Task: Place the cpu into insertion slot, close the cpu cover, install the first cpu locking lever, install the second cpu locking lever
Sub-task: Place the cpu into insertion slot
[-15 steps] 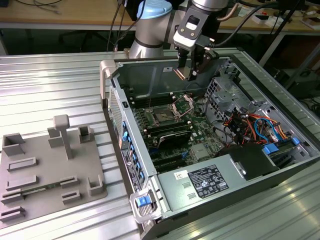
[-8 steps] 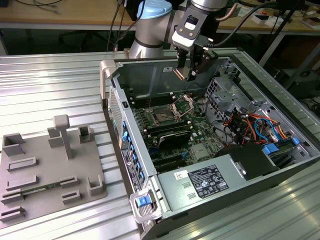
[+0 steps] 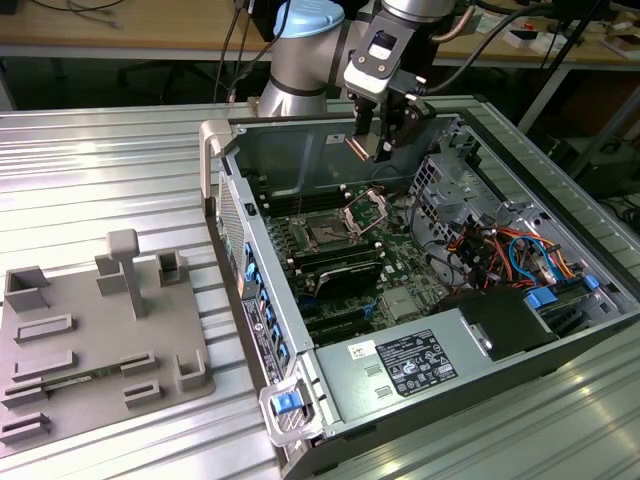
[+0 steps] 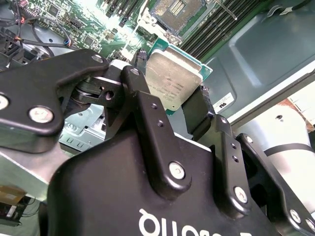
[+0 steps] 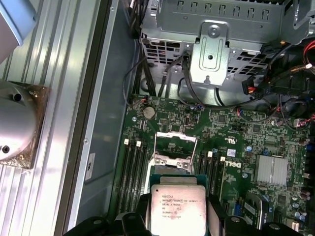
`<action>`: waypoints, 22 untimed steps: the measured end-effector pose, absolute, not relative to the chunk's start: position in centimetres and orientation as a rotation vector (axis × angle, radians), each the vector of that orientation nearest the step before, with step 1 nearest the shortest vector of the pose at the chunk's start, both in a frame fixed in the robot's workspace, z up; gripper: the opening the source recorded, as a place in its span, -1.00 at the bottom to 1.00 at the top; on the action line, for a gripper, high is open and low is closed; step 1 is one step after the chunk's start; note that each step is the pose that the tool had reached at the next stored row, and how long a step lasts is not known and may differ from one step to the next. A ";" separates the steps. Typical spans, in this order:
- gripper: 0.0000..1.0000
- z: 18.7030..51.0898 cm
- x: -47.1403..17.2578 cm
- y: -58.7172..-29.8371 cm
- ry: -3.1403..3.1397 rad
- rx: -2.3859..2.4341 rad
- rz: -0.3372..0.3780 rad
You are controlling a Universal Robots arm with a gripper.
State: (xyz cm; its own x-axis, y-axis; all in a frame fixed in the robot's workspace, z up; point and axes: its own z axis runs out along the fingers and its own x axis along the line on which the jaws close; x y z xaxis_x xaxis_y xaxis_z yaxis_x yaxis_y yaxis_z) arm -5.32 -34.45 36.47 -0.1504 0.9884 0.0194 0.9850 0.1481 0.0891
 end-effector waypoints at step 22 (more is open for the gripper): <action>0.09 36.4 -5.3 -34.4 2.277 2.094 0.122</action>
